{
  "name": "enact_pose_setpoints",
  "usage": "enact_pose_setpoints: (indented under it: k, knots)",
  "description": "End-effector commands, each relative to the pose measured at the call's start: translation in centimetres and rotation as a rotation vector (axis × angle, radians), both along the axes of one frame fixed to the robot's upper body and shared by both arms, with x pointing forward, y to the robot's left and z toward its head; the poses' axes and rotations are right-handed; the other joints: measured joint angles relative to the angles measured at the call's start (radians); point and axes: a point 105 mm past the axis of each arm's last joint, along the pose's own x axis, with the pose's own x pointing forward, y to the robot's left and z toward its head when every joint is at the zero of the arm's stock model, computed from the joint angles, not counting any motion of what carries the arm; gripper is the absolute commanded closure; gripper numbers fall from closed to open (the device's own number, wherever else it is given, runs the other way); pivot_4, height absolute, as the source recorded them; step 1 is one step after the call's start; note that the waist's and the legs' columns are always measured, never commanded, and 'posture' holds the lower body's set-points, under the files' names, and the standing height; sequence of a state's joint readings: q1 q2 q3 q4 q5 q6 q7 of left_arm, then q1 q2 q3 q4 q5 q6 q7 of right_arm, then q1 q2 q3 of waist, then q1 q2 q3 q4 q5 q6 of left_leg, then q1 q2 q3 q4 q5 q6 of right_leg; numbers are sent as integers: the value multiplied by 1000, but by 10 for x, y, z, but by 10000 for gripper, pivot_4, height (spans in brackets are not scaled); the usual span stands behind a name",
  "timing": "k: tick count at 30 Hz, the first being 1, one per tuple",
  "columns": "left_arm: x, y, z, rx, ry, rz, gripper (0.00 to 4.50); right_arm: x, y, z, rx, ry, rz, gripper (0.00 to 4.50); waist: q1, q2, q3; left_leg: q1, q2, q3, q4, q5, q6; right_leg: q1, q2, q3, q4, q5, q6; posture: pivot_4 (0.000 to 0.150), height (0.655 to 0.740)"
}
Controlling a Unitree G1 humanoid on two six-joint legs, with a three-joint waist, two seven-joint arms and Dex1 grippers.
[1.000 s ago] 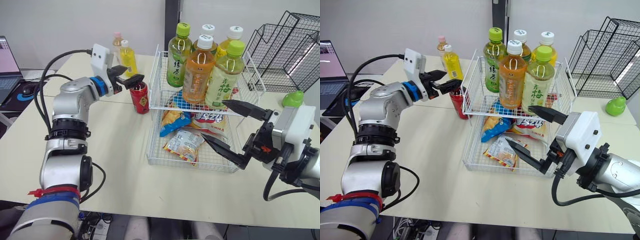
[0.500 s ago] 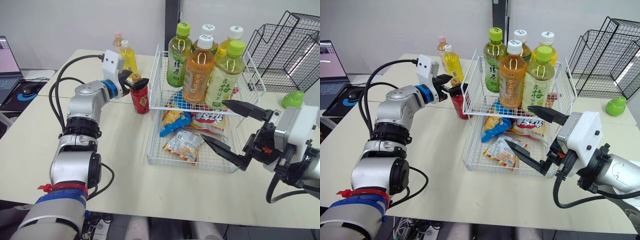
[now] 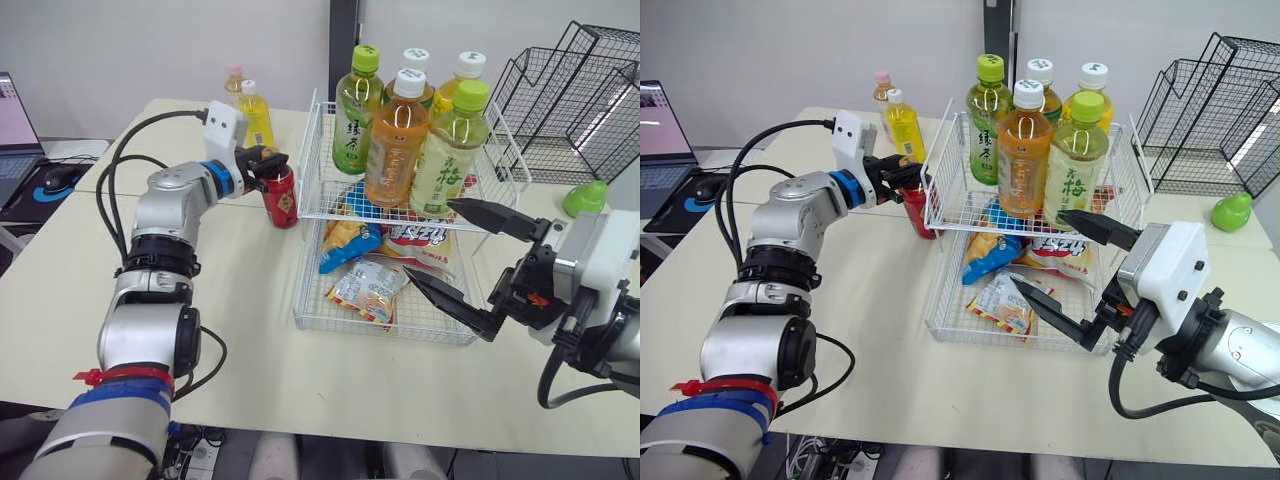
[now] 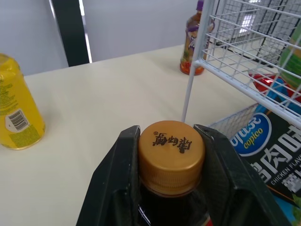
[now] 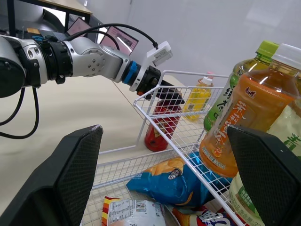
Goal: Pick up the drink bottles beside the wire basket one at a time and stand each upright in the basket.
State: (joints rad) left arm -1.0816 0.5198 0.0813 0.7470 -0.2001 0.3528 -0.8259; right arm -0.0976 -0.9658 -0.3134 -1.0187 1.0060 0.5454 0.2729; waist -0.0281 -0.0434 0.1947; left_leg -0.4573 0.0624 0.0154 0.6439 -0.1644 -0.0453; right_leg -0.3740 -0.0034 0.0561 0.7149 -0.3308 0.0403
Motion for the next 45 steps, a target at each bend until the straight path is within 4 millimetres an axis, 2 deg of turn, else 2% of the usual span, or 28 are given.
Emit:
enact_pose_setpoints:
  k: [1, 7, 14, 18, 21, 27, 29, 37, 45]
  knots:
    - [-21, -1, 54, 17, -144, -106, 31538, -9, 4, 9, 11, -54, 25, 0, -3, 0, 0, -1, 0, 0, 0, 0, 0, -1, 0, 0, 0, 0, 0, 1500, 7134]
    - [-60, 15, 128, 22, -173, -230, 31538, -11, 10, -8, -13, 39, 67, 0, -2, -1, 1, -5, 0, -3, 1, 0, 0, -3, 0, -4, 0, 0, 0, 1500, 7134]
    - [-100, 10, 202, 14, -211, -363, 31538, -13, 18, -24, -23, 95, 103, 0, 4, -1, 1, -10, -1, -9, 2, 0, 0, -4, 0, -10, -2, -1, 1, 1500, 7134]
    - [-118, -7, 226, -21, -204, -479, 31538, -12, 19, -24, -11, 71, 89, 0, 1, -1, 1, -10, -1, -9, 2, 0, 0, -4, 0, -11, -2, -3, 3, 1500, 7134]
    - [-126, -25, 235, -40, -199, -574, 31538, -9, 18, -20, 14, 45, 71, 0, 1, -1, 1, -10, 0, -10, 2, 0, 0, -5, 0, -11, -1, -4, 2, 1500, 7134]
    - [-132, -53, 242, -43, -188, -708, 31538, -6, 14, -13, 39, 23, 35, 0, -1, -1, 1, -10, 0, -10, 2, 0, 0, -5, 0, -12, -1, -4, 0, 1500, 7134]
    - [-130, -62, 236, -5, -178, -741, 31538, -6, 12, -12, 38, 23, 26, 0, -2, -1, 1, -10, 0, -10, 1, 0, 0, -5, 0, -12, 0, -4, 0, 1500, 7134]
    - [-100, -100, 191, 130, -166, -765, 31538, -2, -1, -1, 58, -28, -53, 0, -1, 0, 1, -10, -1, -10, 2, 0, 0, -5, 0, -11, 0, -2, -2, 1500, 7134]
    - [-82, -119, 160, 143, -162, -759, 31538, -2, -5, 2, 53, -20, -67, 0, -1, 0, 2, -12, -1, -10, 1, 0, 0, -6, 0, -11, 0, -2, -3, 1500, 7134]
